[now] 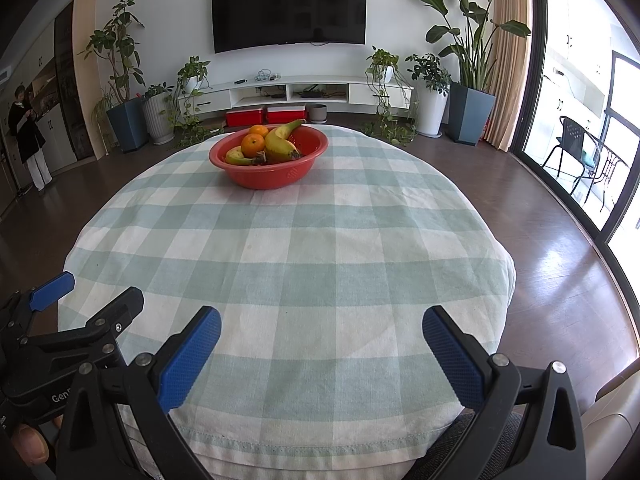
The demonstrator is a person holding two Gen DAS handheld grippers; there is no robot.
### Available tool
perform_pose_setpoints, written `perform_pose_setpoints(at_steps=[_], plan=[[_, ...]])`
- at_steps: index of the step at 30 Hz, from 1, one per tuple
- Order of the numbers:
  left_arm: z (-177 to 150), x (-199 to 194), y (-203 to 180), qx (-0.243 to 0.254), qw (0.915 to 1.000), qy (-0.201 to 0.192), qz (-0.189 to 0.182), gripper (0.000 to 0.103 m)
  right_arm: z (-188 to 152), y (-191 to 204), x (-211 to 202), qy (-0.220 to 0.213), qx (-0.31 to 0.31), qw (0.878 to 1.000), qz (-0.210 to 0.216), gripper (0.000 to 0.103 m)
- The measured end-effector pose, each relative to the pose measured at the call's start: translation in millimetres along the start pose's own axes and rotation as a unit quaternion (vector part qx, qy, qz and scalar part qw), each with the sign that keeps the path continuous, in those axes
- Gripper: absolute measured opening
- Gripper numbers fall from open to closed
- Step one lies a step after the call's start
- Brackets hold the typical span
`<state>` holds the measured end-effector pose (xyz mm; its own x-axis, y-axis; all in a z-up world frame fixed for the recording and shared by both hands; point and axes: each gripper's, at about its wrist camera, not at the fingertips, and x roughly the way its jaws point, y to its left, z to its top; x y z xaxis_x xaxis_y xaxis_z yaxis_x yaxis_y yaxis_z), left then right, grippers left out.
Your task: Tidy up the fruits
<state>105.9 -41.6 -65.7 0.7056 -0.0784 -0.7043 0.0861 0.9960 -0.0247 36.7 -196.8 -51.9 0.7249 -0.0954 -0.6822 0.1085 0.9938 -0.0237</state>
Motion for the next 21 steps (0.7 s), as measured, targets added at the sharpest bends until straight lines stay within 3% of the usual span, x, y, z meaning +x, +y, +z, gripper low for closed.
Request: perform_pose_setpoints(at_steps=[21], plan=[[-1.5,0.1,-0.3,0.000,1.0000,0.000,0.000,0.103,-0.4,1.2,-0.5,0.001,0.000,1.000,0.000,0.103]])
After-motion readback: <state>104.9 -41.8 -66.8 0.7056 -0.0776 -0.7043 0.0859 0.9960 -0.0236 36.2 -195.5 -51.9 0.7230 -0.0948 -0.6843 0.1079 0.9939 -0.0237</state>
